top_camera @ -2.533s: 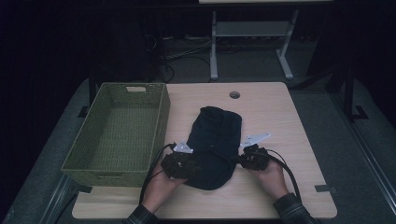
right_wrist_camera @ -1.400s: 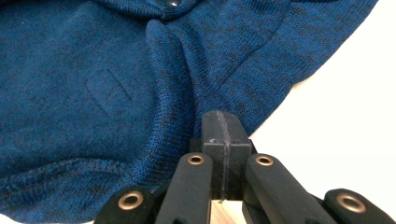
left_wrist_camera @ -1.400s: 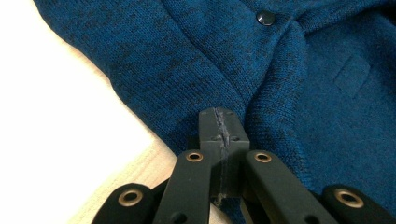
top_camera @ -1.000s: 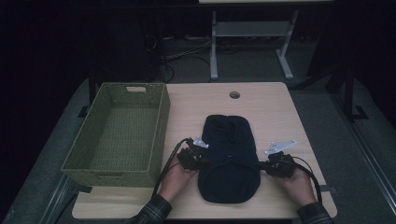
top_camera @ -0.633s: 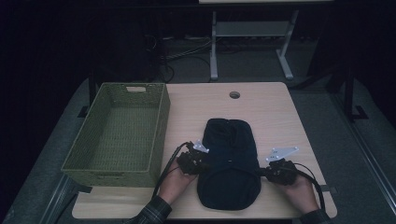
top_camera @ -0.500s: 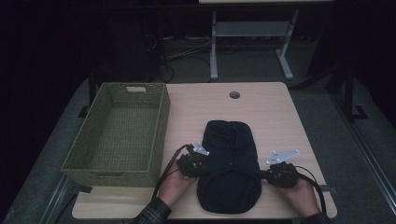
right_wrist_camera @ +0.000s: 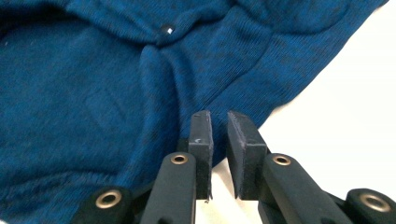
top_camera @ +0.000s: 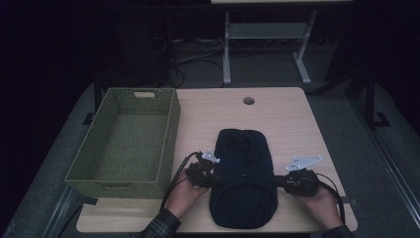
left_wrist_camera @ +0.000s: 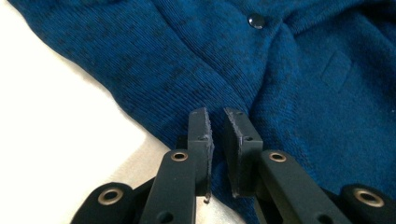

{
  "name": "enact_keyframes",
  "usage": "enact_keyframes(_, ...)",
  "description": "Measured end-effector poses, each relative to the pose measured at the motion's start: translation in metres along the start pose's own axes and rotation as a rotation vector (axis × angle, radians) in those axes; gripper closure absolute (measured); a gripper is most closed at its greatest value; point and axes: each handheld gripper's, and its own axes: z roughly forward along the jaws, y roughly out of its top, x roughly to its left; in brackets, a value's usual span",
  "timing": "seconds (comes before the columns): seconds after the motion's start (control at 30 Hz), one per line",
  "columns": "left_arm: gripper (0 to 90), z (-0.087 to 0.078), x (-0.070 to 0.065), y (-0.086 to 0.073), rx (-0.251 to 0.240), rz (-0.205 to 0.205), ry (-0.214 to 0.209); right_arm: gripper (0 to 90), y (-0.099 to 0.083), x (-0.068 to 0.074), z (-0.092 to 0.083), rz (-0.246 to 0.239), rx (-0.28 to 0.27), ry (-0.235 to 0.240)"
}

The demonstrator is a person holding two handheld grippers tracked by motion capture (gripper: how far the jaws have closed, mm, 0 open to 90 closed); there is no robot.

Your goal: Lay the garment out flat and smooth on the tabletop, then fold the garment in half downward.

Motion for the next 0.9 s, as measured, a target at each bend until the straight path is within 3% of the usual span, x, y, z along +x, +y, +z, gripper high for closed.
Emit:
enact_keyframes(0.27, 76.4, -0.008, 0.012, 0.017, -0.054, -0.020, 0.036, 73.5, 0.024, -0.017, 0.002, 0.005, -0.049, -0.008)
enact_keyframes(0.6, 68.0, -0.015, 0.034, 0.035, -0.076, -0.032, 0.066, 63.5, 0.047, -0.043, 0.004, 0.049, -0.079, -0.031)
enact_keyframes(0.9, 60.8, -0.019, 0.054, 0.059, -0.152, -0.064, 0.081, 57.1, 0.070, -0.064, 0.009, 0.076, -0.094, -0.041)
